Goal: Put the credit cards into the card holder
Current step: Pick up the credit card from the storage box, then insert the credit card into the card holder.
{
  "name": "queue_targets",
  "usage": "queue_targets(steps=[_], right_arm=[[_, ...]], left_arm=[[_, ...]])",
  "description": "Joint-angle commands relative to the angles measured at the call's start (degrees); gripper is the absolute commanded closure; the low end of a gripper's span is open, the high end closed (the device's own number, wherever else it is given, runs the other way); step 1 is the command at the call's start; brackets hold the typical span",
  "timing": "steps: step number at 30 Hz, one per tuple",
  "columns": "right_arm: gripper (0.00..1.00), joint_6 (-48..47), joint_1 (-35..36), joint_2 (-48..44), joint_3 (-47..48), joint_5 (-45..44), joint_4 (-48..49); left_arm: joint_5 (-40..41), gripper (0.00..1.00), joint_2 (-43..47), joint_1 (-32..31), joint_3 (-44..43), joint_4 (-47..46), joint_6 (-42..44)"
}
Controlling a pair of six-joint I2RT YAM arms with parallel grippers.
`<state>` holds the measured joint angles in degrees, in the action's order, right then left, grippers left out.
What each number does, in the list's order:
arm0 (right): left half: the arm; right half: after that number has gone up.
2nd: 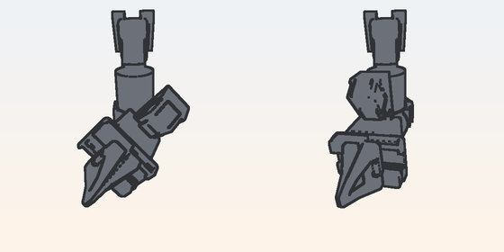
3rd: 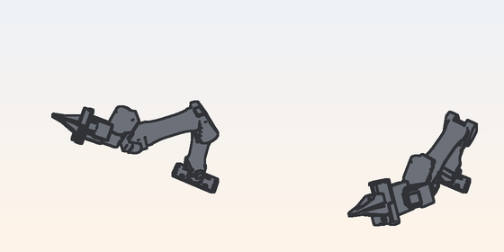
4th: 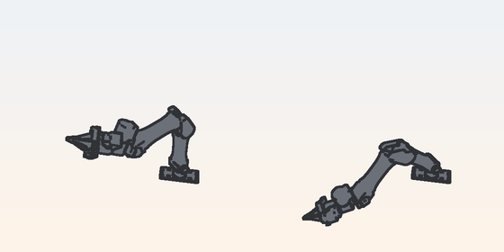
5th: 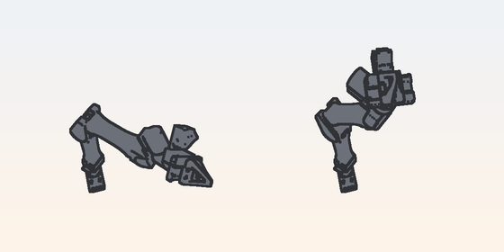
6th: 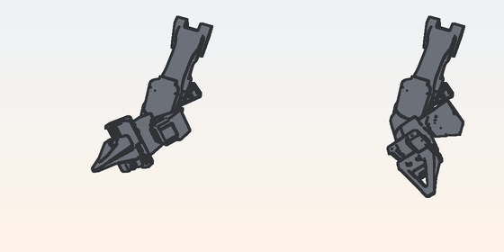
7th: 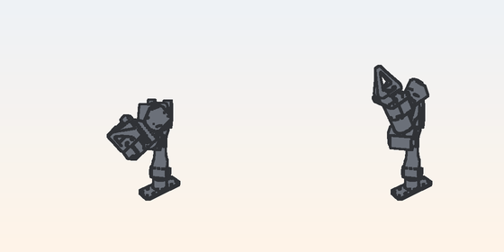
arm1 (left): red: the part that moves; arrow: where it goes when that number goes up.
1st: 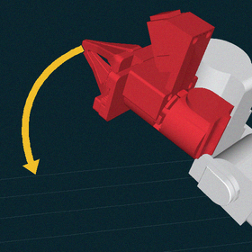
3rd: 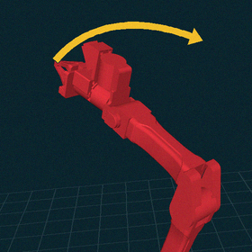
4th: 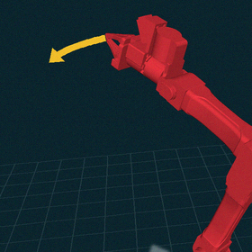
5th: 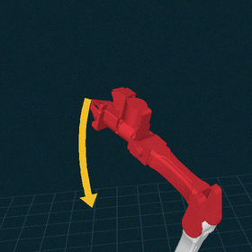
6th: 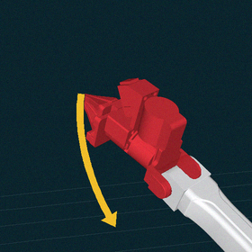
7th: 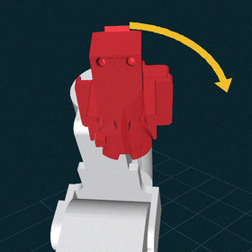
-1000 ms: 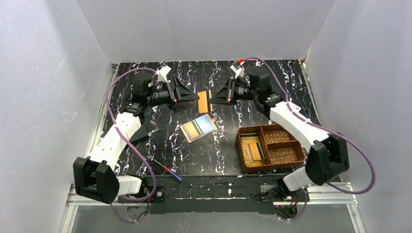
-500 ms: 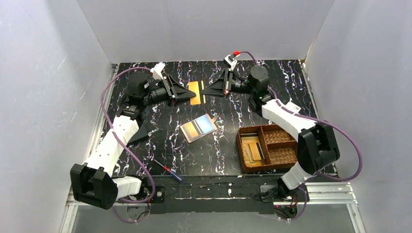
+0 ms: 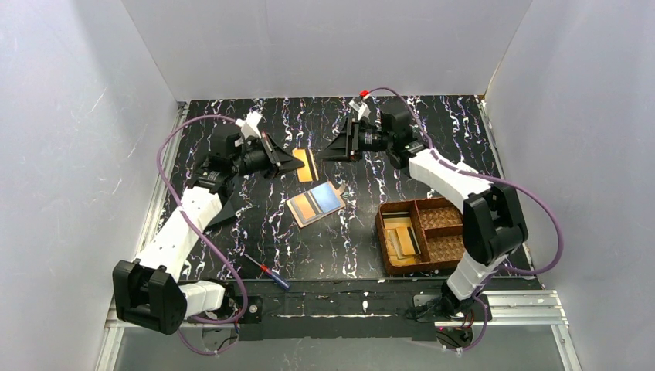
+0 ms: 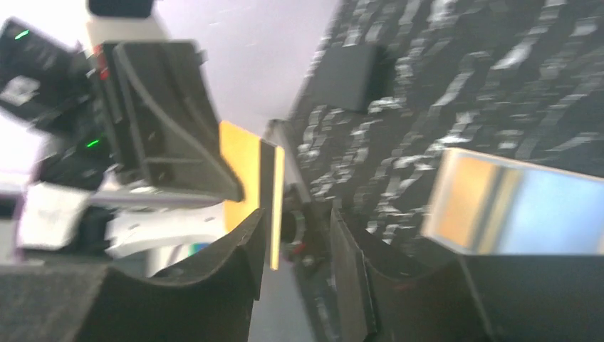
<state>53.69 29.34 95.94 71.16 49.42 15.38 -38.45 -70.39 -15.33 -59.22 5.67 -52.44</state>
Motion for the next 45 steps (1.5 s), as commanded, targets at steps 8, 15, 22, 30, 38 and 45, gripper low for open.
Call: queue_targets(steps=[8,15,22,30,38,45], right_arm=[[0.68,-30.90,0.53,16.10,6.87,-8.37,-26.04],[0.92,-32.15,0.80,21.49,7.98,-8.46,-23.69],[0.95,-33.54,0.80,23.18,6.48,-12.09,-23.67],[0.98,-33.30,0.72,22.25,3.50,-18.35,-24.43],[0.99,-33.43,0.72,21.97,2.33,-21.92,-25.74],[0.98,-33.65,0.72,22.27,2.27,-21.58,-25.67]], left_arm=[[8.66,1.00,-4.74,-0.13,14.99,-8.22,0.02],[7.54,1.00,-15.00,-1.09,14.33,-13.19,3.05],[6.99,1.00,-21.78,-1.68,13.45,-15.15,1.89],[8.89,1.00,-23.48,-2.28,14.81,-15.67,1.53],[8.81,1.00,-24.08,-2.38,16.25,-16.17,1.07],[8.84,1.00,-22.99,-2.35,18.11,-16.72,1.38]])
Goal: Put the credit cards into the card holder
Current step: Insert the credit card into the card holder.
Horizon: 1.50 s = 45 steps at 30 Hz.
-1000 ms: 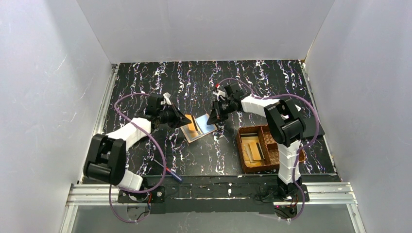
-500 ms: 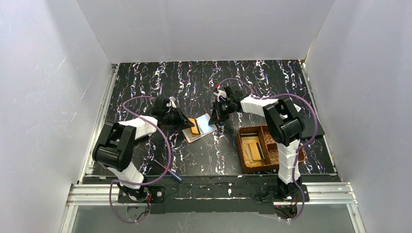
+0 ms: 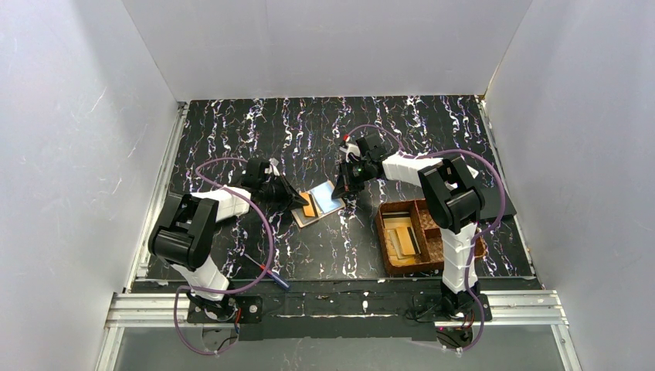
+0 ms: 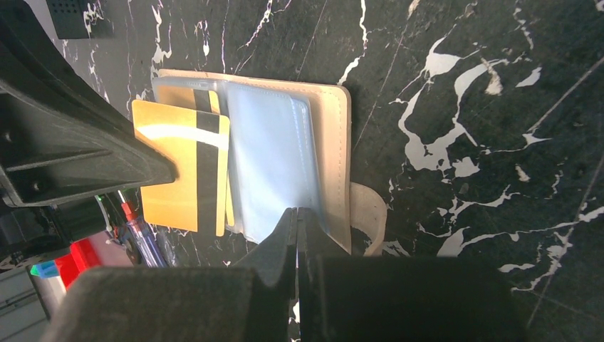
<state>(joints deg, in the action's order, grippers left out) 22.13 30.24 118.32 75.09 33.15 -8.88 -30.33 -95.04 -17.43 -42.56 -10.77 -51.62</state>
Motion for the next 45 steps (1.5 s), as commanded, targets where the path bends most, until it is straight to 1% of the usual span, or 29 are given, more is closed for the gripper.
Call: queue_targets(steps=[1,8,19,25,33,41,45], right_arm=[[0.98,-2.07,-0.18,-0.19,-1.63,-5.29,-1.40],[0.98,-2.18,-0.18,-0.32,-1.44,-5.10,-1.56],[0.98,-2.44,-0.18,-0.61,-1.39,-4.82,-2.08],[0.98,-2.44,-0.18,-0.68,-1.60,-4.76,-2.01],[0.98,-2.60,-0.18,-0.71,-1.88,-4.76,-2.21],[0.98,-2.66,-0.18,-0.72,-1.88,-4.67,-2.37],[0.98,-2.70,-0.18,-0.64,-1.77,-4.60,-2.37]], left_arm=[[0.38,1.00,1.63,-0.32,1.52,-0.45,0.55],[-1.79,1.00,0.08,-0.24,0.61,-1.26,1.05],[-2.47,1.00,-2.06,-0.21,0.30,-2.49,0.99],[-2.43,1.00,-2.52,-0.20,0.97,-5.90,1.36],[-2.16,1.00,-2.89,-0.21,2.32,-13.75,0.26],[-3.24,1.00,-2.05,-0.24,2.86,-15.20,0.42],[-4.51,1.00,-3.24,-0.24,2.68,-15.32,0.59]])
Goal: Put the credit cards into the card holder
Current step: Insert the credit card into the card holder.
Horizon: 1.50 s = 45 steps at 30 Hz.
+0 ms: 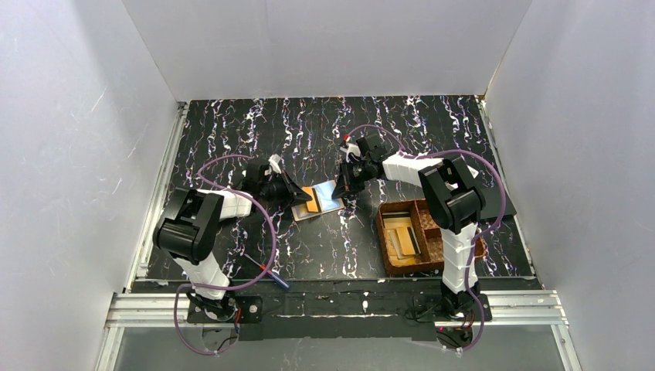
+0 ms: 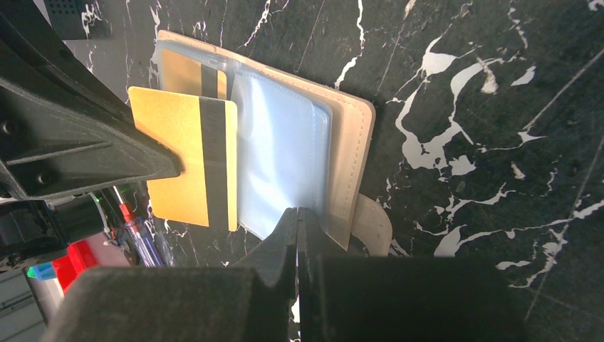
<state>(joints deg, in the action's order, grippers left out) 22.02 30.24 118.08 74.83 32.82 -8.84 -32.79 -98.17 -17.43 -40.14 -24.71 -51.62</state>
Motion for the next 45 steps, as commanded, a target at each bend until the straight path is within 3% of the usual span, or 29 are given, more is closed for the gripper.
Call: queue_targets(steps=[1,21,45], right_arm=[[0.98,-2.59,-0.18,-0.43,-1.47,-4.24,-2.41],[0.98,-3.12,-0.18,-0.57,-1.72,-3.63,-2.71],[0.98,-2.60,-0.09,-0.47,-1.70,-2.94,-2.06]], left_arm=[[-2.27,1.00,-0.48,-0.24,0.16,-1.39,0.41],[-9.60,1.00,-5.89,2.94,-2.91,-1.03,4.75],[-3.22,1.00,-5.72,1.92,-2.67,-4.47,5.05]])
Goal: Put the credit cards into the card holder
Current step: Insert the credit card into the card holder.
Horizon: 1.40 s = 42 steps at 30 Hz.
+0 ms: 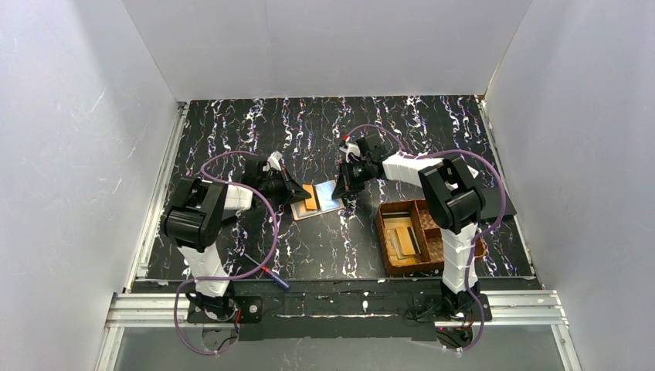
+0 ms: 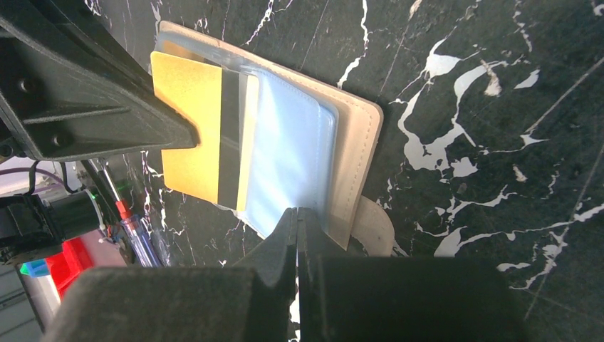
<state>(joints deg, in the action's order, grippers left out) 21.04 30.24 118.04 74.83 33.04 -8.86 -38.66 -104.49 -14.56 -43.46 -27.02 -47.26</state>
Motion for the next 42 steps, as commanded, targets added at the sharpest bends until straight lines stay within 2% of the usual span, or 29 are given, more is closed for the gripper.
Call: queue_targets(steps=[1,9,19,22,24,29,32,34,39,42], right_arm=[[0.98,-1.59,-0.09,-0.39,-1.66,-3.08,-2.04],[0.98,-1.47,0.07,-0.34,-1.70,-2.82,-1.93],[0.96,-2.38,0.08,-1.26,-0.19,-3.45,-4.01],[0.91,-2.38,0.07,-2.21,1.21,-4.29,-5.88],[0.87,-2.76,0.03,-2.92,2.02,-4.91,-7.10],[0.84,-3.94,0.01,-3.87,3.86,-6.25,-9.94],[0.83,-3.68,0.08,-4.14,3.93,-6.57,-10.32],[0.83,-3.14,0.15,-4.19,3.19,-6.38,-9.53],[0.83,-2.23,0.17,-3.82,2.17,-5.25,-7.37],[0.80,-1.71,0.17,-4.17,1.79,-4.55,-6.57]], left_arm=[[2.97,1.00,0.66,-1.08,0.99,-2.68,0.61],[2.41,1.00,-0.64,-1.42,1.95,-5.12,0.04],[-3.27,0.99,-2.52,-1.10,1.54,-5.01,-3.62],[-2.76,0.81,-1.76,-0.94,1.15,-2.21,-4.67],[-2.05,0.66,-0.56,-0.99,0.44,0.69,-4.37],[0.56,0.50,2.03,-1.01,-5.00,15.94,0.15],[5.73,0.44,3.26,-1.39,-9.93,29.66,5.33],[8.37,0.35,3.83,-1.84,-11.93,35.63,7.83],[11.90,0.34,4.18,-2.50,-14.57,42.35,9.51],[11.94,0.38,4.01,-3.32,-15.13,42.76,9.82]])
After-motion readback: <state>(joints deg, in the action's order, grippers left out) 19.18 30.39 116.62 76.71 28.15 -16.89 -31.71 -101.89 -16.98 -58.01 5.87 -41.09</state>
